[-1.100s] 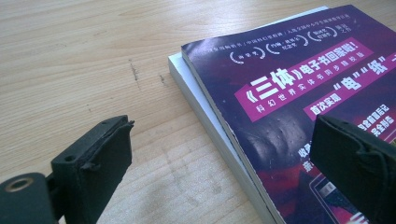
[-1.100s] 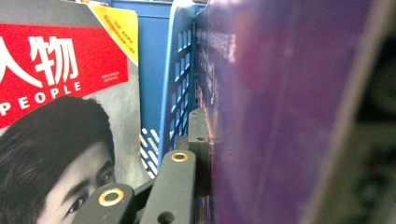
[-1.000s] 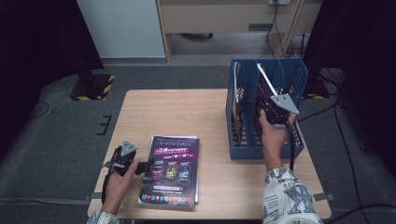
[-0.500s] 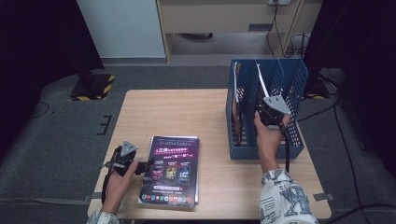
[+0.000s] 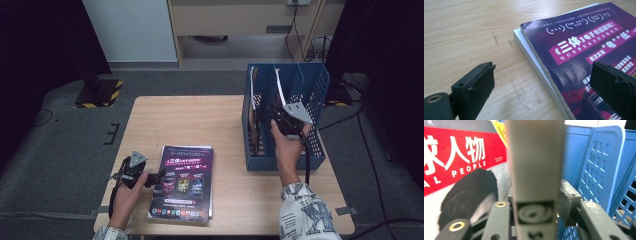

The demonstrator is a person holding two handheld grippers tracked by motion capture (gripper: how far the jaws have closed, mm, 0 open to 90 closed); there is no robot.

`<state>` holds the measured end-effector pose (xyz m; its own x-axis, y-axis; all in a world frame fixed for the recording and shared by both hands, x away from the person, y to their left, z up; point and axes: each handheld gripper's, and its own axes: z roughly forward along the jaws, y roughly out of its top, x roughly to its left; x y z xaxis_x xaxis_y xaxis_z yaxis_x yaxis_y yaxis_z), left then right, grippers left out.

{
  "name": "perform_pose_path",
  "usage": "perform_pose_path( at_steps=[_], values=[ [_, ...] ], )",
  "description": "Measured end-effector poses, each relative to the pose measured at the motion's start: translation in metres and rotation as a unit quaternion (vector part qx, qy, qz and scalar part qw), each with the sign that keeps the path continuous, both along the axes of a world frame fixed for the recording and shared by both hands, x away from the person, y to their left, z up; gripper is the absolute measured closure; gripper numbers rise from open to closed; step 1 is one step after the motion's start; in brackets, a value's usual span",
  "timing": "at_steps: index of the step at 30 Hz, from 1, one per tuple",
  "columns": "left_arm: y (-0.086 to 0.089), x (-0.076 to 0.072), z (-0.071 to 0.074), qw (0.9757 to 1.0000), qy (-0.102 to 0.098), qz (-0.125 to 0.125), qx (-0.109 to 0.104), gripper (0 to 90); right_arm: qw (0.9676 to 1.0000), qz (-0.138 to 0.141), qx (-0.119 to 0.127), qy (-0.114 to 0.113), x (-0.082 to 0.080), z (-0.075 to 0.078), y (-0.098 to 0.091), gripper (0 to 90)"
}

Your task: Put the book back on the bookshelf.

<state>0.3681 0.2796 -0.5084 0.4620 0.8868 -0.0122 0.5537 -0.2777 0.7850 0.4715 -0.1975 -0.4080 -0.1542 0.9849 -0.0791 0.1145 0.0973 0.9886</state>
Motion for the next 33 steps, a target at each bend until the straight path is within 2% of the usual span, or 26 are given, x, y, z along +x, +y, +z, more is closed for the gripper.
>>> perform_pose_path(
  at_steps=[8, 9, 10, 14, 17, 22, 32, 33],
  values=[
    [-0.001, 0.000, 0.000, 1.0000, 0.000, -0.001, 0.001, 5.1, 0.9999, -0.004, 0.011, 0.002, -0.004, 0.002, -0.003, 42.6],
    [-0.001, 0.000, 0.000, 1.0000, -0.001, -0.002, 0.002, 5.1, 0.9999, -0.005, 0.013, 0.001, -0.005, 0.002, -0.004, 37.5],
    [-0.001, 0.000, 0.000, 1.0000, 0.000, -0.001, 0.002, 5.1, 0.9999, -0.005, 0.013, 0.001, -0.005, 0.002, -0.004, 37.5],
    [-0.001, 0.000, 0.000, 1.0000, 0.000, -0.001, 0.003, 5.1, 0.9999, 0.000, 0.013, 0.001, -0.007, 0.004, -0.005, 29.7],
    [-0.001, 0.000, 0.000, 1.0000, 0.000, -0.002, 0.003, 5.1, 0.9996, 0.010, 0.024, 0.009, -0.009, 0.002, -0.007, 21.5],
    [-0.001, 0.000, -0.001, 1.0000, 0.000, -0.001, 0.004, 5.1, 0.9998, 0.011, 0.014, 0.008, -0.011, 0.002, -0.008, 18.8],
    [-0.001, 0.000, -0.001, 1.0000, 0.002, -0.001, 0.004, 5.1, 0.9996, 0.017, 0.015, 0.016, -0.014, 0.002, -0.011, 12.0],
    [-0.001, 0.000, -0.001, 1.0000, 0.001, -0.001, 0.004, 5.1, 0.9994, 0.021, 0.016, 0.022, -0.014, 0.002, -0.012, 10.8]
  ],
)
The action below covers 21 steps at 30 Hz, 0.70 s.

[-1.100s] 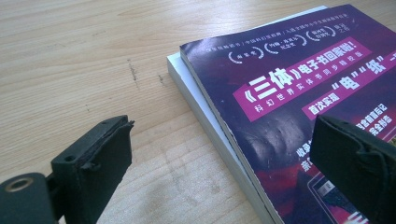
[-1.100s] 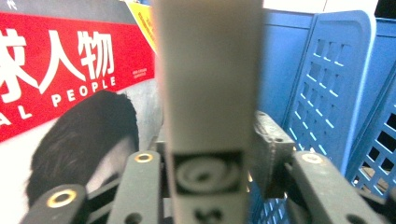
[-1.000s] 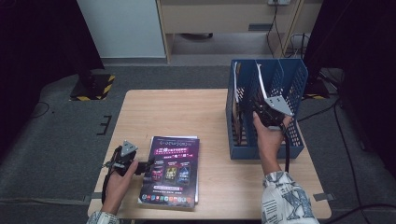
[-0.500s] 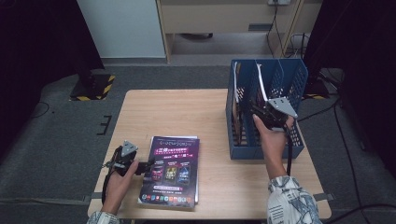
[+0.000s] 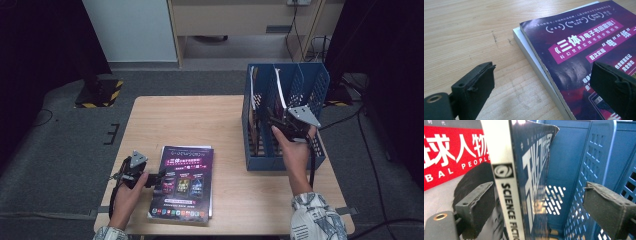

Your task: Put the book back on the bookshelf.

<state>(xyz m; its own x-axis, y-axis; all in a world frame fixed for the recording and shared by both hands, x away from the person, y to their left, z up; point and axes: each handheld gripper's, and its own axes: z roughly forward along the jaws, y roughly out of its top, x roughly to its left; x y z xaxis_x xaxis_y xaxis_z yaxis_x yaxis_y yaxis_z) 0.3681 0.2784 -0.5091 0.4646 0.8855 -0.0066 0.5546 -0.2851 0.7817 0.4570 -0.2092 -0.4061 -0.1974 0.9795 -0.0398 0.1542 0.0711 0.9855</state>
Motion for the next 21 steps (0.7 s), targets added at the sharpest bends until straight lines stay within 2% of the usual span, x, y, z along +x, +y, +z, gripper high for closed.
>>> perform_pose_path(
  at_steps=[9, 21],
  values=[
    [0.000, 0.000, 0.000, 1.0000, 0.000, 0.000, 0.000, 5.1, 0.9999, 0.010, 0.006, 0.009, -0.004, 0.001, -0.004, 5.3],
    [0.000, 0.000, 0.000, 1.0000, 0.000, 0.000, 0.001, 5.1, 0.9996, 0.022, -0.007, 0.014, -0.013, 0.002, -0.005, 5.7]
  ],
)
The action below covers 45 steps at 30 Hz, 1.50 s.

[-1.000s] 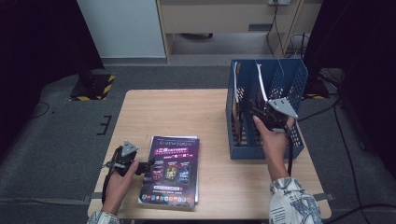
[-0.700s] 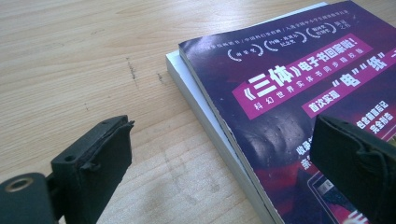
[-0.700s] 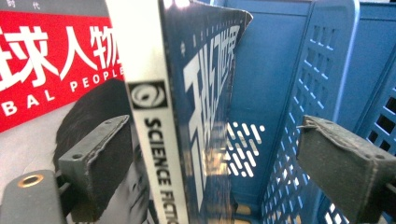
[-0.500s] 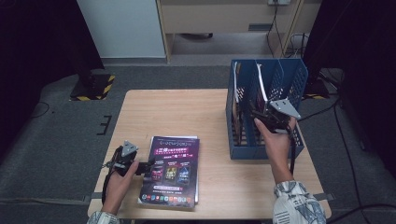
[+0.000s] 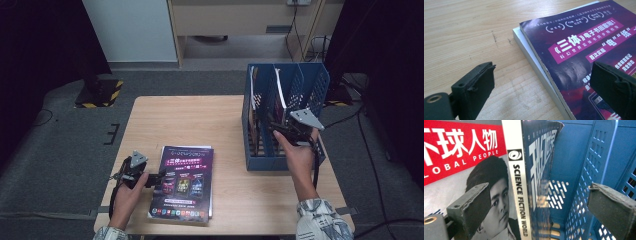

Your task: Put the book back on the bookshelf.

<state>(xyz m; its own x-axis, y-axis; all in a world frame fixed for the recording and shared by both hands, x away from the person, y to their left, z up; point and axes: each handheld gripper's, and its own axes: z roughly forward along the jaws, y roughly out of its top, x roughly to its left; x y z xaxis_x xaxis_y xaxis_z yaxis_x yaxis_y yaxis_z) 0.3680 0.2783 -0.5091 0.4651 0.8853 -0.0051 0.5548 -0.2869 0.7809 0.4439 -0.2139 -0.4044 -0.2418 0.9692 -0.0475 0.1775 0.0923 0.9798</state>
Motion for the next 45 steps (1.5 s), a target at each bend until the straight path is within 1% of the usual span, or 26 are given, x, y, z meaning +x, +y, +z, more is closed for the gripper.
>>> perform_pose_path(
  at_steps=[12, 18, 19, 21, 25, 26, 30, 35, 43, 45],
  values=[
    [0.000, 0.000, 0.000, 1.0000, 0.001, -0.001, 0.002, 5.1, 1.0000, 0.009, 0.002, -0.003, -0.011, 0.000, -0.003, 7.4],
    [-0.001, 0.000, 0.000, 1.0000, 0.001, -0.001, 0.002, 5.1, 0.9999, 0.015, -0.001, -0.005, -0.016, 0.001, -0.004, 10.3],
    [-0.001, 0.000, 0.000, 1.0000, 0.001, -0.003, 0.004, 5.1, 0.9998, 0.018, -0.001, -0.006, -0.017, 0.001, -0.004, 11.4],
    [-0.001, 0.000, 0.000, 1.0000, 0.001, -0.003, 0.004, 5.1, 0.9998, 0.018, -0.001, -0.007, -0.018, 0.001, -0.004, 12.7],
    [-0.001, 0.000, 0.000, 1.0000, 0.001, -0.002, 0.004, 5.1, 0.9996, 0.028, -0.005, -0.007, -0.024, 0.000, -0.004, 17.7],
    [-0.001, 0.000, 0.000, 1.0000, 0.002, -0.002, 0.004, 5.1, 0.9996, 0.028, -0.005, -0.007, -0.024, 0.000, -0.004, 17.7],
    [-0.001, 0.000, 0.000, 1.0000, 0.002, -0.003, 0.004, 5.1, 0.9993, 0.034, -0.009, -0.008, -0.031, 0.000, -0.004, 21.6],
    [-0.001, 0.000, -0.001, 1.0000, 0.002, -0.003, 0.005, 5.1, 0.9991, 0.041, -0.011, -0.001, -0.040, -0.002, -0.005, 25.0],
    [-0.002, 0.000, -0.001, 1.0000, 0.003, -0.003, 0.005, 5.1, 0.9985, 0.052, -0.012, 0.007, -0.047, -0.002, -0.005, 25.7],
    [-0.002, 0.000, -0.001, 1.0000, 0.002, -0.003, 0.004, 5.1, 0.9982, 0.058, -0.012, 0.008, -0.050, -0.002, -0.004, 27.2]
  ],
)
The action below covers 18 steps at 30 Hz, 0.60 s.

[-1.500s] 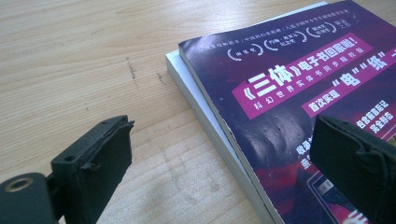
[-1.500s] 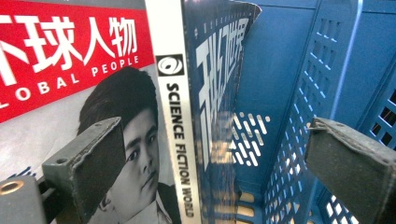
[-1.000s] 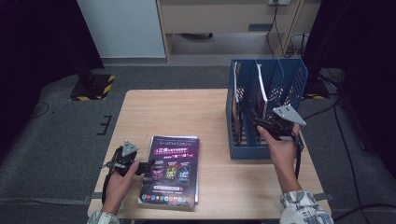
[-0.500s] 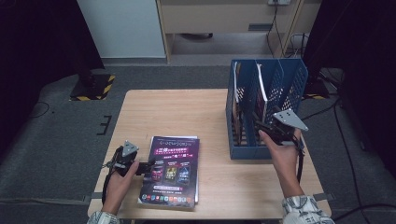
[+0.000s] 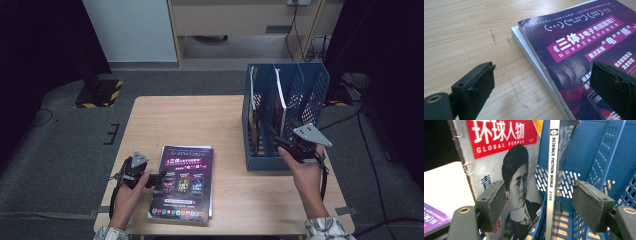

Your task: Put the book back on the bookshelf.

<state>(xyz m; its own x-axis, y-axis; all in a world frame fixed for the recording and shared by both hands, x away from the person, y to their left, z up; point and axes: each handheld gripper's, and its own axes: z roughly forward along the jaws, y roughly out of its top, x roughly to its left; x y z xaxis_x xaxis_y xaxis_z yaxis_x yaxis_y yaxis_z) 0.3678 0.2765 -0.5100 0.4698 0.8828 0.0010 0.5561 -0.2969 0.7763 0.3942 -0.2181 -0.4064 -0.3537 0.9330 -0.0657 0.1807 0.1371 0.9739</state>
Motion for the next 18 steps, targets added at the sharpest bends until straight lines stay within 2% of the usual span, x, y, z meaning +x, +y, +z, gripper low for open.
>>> perform_pose_path(
  at_steps=[7, 10, 11, 12, 13, 15, 18],
  values=[
    [0.001, 0.000, 0.001, 1.0000, 0.001, 0.001, -0.001, 5.1, 0.9998, -0.001, -0.005, 0.017, -0.008, -0.004, 0.001, 26.9],
    [0.002, 0.000, 0.000, 1.0000, 0.001, 0.003, -0.002, 5.1, 0.9992, 0.001, -0.010, 0.038, -0.016, -0.006, 0.001, 26.7],
    [0.002, 0.000, 0.000, 1.0000, 0.001, 0.003, -0.002, 5.1, 0.9992, 0.001, -0.010, 0.038, -0.016, -0.006, 0.001, 26.7],
    [0.001, 0.000, 0.000, 1.0000, 0.001, 0.003, -0.001, 5.1, 0.9984, 0.007, -0.010, 0.056, -0.018, -0.007, 0.002, 26.4],
    [0.001, 0.000, 0.000, 1.0000, 0.002, 0.003, -0.001, 5.1, 0.9979, 0.011, -0.011, 0.062, -0.020, -0.007, 0.002, 26.3],
    [0.001, 0.000, 0.000, 1.0000, 0.001, 0.001, 0.000, 5.1, 0.9977, 0.012, -0.012, 0.066, -0.022, -0.007, 0.003, 25.7],
    [0.000, 0.000, 0.000, 1.0000, 0.001, 0.000, 0.001, 5.1, 0.9963, 0.030, -0.013, 0.080, -0.031, -0.010, 0.006, 23.5]
  ],
)
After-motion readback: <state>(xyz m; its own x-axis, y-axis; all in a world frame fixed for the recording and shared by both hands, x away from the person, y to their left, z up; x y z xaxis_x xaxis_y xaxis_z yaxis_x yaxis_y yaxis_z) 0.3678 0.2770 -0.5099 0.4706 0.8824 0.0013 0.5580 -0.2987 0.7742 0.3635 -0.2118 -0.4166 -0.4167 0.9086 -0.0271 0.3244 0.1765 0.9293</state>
